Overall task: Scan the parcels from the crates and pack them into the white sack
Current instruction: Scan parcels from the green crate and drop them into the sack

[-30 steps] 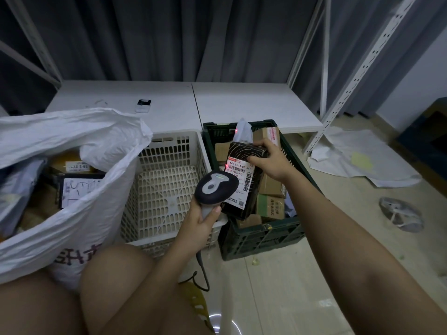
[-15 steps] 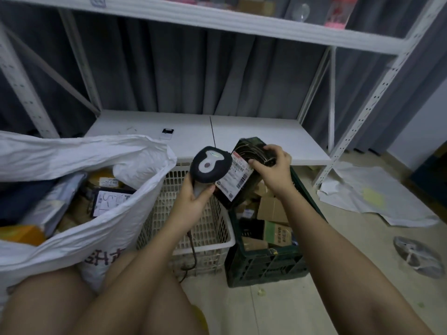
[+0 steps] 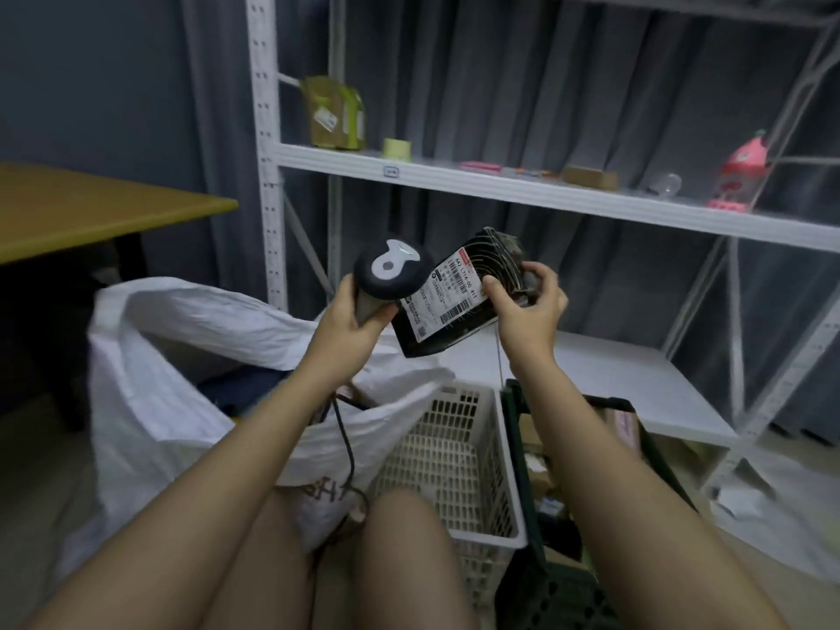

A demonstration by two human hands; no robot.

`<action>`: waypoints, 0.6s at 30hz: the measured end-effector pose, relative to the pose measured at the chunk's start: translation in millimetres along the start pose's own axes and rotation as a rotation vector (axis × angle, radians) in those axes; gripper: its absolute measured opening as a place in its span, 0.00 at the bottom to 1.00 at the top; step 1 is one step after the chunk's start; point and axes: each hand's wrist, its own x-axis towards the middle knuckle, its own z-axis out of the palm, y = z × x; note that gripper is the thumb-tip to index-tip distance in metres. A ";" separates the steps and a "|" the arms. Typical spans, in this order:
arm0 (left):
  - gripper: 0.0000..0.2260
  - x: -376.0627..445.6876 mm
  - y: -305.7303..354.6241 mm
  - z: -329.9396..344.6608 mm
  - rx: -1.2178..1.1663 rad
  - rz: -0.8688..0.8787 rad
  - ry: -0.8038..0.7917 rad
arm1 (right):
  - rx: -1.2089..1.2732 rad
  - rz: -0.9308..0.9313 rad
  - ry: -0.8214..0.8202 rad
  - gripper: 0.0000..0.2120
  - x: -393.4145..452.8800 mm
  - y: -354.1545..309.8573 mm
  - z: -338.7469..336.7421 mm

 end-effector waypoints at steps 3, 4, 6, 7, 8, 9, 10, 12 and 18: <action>0.20 -8.1 -4.6 -38.9 -0.004 -0.033 0.070 | 0.022 0.027 -0.079 0.20 -16.3 -6.2 37.8; 0.19 -11.5 -6.1 -50.4 -0.003 -0.037 0.092 | 0.028 0.031 -0.101 0.20 -21.4 -8.7 50.9; 0.19 -16.4 -11.3 -71.8 0.010 -0.043 0.132 | 0.049 0.019 -0.114 0.20 -31.8 -10.8 77.3; 0.18 -18.2 -13.6 -81.3 0.019 -0.052 0.150 | 0.065 0.024 -0.103 0.20 -38.5 -9.7 90.2; 0.17 -19.9 -14.7 -89.9 0.025 -0.062 0.166 | 0.073 0.038 -0.096 0.21 -45.2 -6.2 101.7; 0.16 -20.6 -17.4 -97.1 0.027 -0.075 0.183 | 0.060 0.047 -0.122 0.21 -50.5 1.0 111.0; 0.16 -21.0 -19.1 -102.6 0.024 -0.083 0.198 | -0.014 0.056 -0.230 0.20 -54.4 9.8 118.3; 0.17 -21.7 -23.0 -108.6 0.013 -0.097 0.222 | -0.359 0.125 -0.698 0.17 -61.9 29.2 126.6; 0.14 -18.7 -38.6 -85.4 -0.011 -0.140 0.166 | -0.546 0.069 -0.821 0.12 -55.3 62.2 107.5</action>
